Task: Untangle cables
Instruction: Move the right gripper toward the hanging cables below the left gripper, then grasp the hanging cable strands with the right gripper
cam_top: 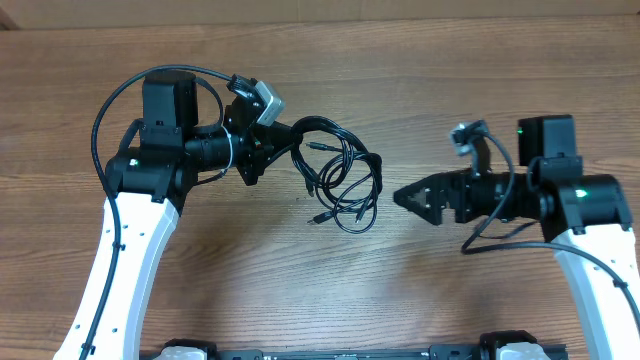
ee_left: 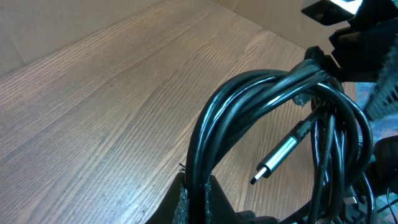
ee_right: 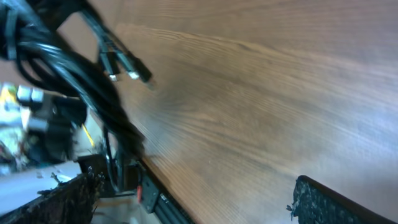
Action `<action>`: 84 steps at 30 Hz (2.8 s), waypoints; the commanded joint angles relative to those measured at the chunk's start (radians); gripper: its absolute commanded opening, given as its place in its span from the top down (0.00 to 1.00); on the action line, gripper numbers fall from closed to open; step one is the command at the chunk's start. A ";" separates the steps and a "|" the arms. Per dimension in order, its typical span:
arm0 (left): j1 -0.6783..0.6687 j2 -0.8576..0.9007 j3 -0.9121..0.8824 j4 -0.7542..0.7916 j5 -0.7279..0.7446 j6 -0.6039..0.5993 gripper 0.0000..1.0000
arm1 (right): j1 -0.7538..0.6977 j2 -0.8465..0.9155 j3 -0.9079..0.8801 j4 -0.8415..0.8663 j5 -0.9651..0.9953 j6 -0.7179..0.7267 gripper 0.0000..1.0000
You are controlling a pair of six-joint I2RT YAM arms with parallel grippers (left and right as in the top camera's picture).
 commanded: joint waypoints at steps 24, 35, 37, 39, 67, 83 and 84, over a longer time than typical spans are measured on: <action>0.003 -0.026 0.031 -0.095 -0.067 -0.015 0.96 | 0.108 -0.013 0.024 0.209 -0.027 -0.050 0.02; -0.026 -0.026 0.031 -0.153 -0.008 0.158 0.96 | 0.108 -0.023 0.049 0.220 0.080 -0.336 0.06; -0.043 -0.026 0.031 -0.151 -0.034 0.165 0.96 | 0.108 -0.027 0.057 0.225 0.097 -0.380 0.06; -0.060 -0.026 0.031 -0.148 -0.069 0.166 0.96 | 0.108 -0.031 0.064 0.238 0.103 -0.407 0.06; -0.219 -0.025 0.031 -0.034 -0.218 0.007 0.96 | 0.344 -0.045 0.070 0.346 0.573 -0.446 0.13; -0.306 -0.024 0.031 -0.040 -0.328 0.006 0.96 | 0.349 -0.045 0.070 0.385 0.630 -0.469 0.19; -0.306 -0.024 0.031 -0.040 -0.311 0.006 0.96 | 0.349 -0.045 0.070 0.384 0.633 -0.469 0.20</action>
